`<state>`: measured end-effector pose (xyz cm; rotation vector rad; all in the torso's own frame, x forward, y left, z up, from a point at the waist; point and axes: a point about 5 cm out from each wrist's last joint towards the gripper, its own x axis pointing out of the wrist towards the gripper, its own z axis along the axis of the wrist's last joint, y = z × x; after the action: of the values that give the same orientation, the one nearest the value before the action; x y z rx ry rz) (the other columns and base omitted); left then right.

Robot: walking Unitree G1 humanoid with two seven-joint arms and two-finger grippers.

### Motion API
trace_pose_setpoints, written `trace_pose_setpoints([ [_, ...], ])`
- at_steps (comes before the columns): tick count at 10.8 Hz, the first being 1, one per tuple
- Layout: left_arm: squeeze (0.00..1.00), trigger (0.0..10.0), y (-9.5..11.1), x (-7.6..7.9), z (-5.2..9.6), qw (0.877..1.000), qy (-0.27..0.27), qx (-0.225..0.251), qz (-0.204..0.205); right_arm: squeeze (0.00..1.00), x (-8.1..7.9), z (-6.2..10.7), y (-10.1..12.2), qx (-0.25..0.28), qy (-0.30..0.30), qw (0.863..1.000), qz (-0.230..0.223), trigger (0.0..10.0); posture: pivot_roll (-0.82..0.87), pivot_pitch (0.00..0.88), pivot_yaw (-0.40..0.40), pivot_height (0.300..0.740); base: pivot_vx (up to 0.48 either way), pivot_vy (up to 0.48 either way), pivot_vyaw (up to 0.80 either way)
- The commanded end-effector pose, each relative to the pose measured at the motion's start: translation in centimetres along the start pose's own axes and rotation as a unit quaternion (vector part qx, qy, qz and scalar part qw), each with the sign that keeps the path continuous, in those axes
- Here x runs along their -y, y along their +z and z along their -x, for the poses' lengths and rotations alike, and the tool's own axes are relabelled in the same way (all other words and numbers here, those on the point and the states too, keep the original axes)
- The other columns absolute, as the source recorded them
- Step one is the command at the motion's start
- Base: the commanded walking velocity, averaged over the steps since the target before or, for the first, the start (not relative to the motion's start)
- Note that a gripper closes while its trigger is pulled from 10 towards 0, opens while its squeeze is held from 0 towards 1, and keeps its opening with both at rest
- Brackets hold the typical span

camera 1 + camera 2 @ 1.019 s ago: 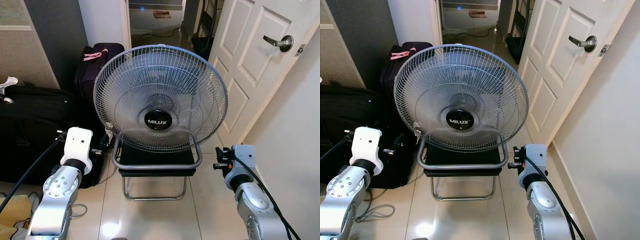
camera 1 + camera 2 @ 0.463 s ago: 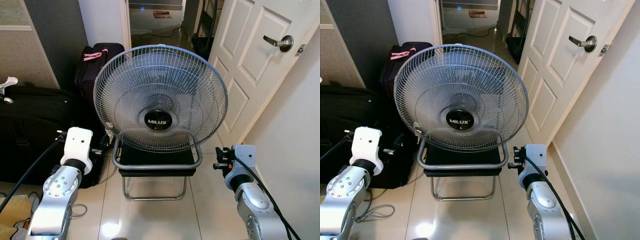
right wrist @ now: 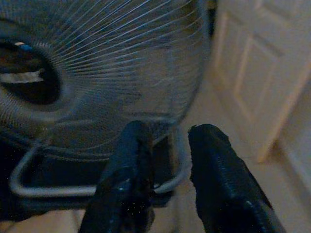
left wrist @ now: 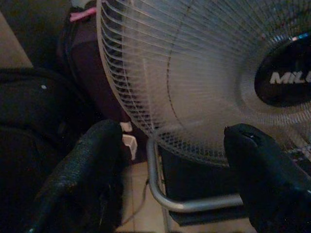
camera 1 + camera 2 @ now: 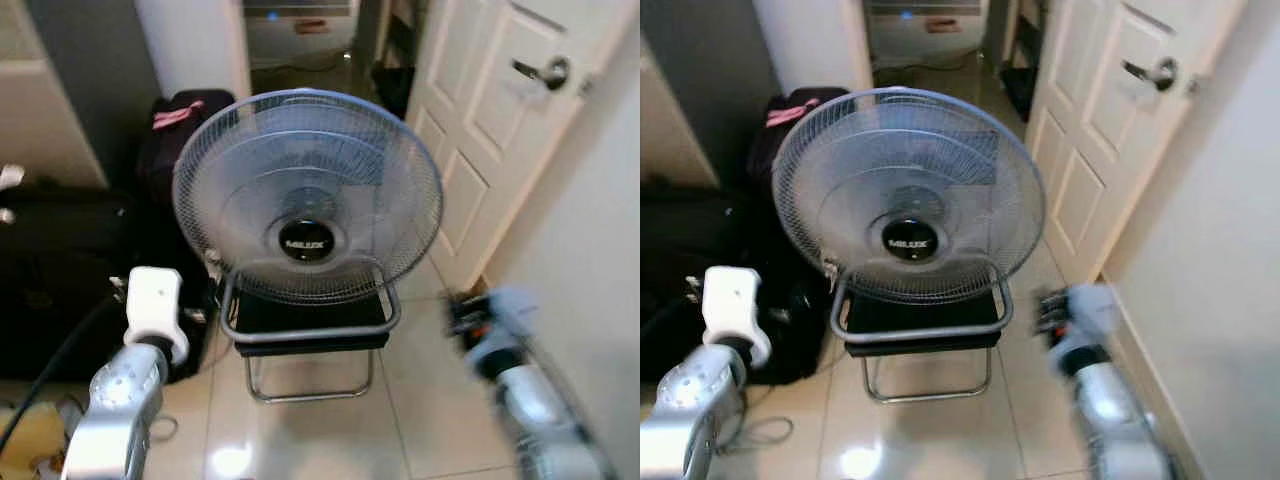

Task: Clean up the room

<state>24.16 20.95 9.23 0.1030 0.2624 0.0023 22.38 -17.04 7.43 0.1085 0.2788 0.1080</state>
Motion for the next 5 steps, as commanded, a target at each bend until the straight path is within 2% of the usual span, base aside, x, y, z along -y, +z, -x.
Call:
trace_pose_setpoints([
  [1, 0.0, 10.0, -0.3, -0.5, 0.0, 1.0, 0.017, -0.006, 0.004, 1.0, 0.0, -0.1, 0.5, 0.011, 0.008, 1.0, -0.007, 10.0, -0.06, 0.0, 0.023, 0.74, 0.0, 0.0, 0.0],
  [2, 0.0, 10.0, 0.6, -0.2, 0.0, 1.0, -0.002, 0.005, 0.011, 1.0, 0.2, -0.4, 1.2, 0.03, -0.015, 0.999, -0.013, 10.0, -0.06, 0.0, 0.012, 0.74, 0.0, 0.0, 0.0],
  [3, 0.0, 10.0, 0.9, -0.3, -0.5, 1.0, 0.004, 0.012, 0.004, 1.0, 0.0, -0.8, 1.2, 0.023, -0.016, 0.999, 0.033, 10.0, -0.06, 0.0, 0.014, 0.74, 0.0, 0.0, 0.69],
  [4, 0.0, 10.0, 1.5, 0.1, -1.3, 1.0, 0.002, 0.025, 0.004, 1.0, 0.1, -1.3, 1.7, 0.038, -0.029, 0.997, 0.065, 10.0, -0.07, 0.0, 0.015, 0.74, 0.0, 0.0, 0.8],
  [5, 0.0, 10.0, 2.1, 1.0, -1.8, 0.999, -0.015, 0.034, -0.002, 1.0, 0.0, -1.9, 2.5, 0.053, -0.021, 0.996, 0.064, 10.0, -0.07, 0.0, 0.011, 0.74, 0.0, 0.0, 0.8],
])
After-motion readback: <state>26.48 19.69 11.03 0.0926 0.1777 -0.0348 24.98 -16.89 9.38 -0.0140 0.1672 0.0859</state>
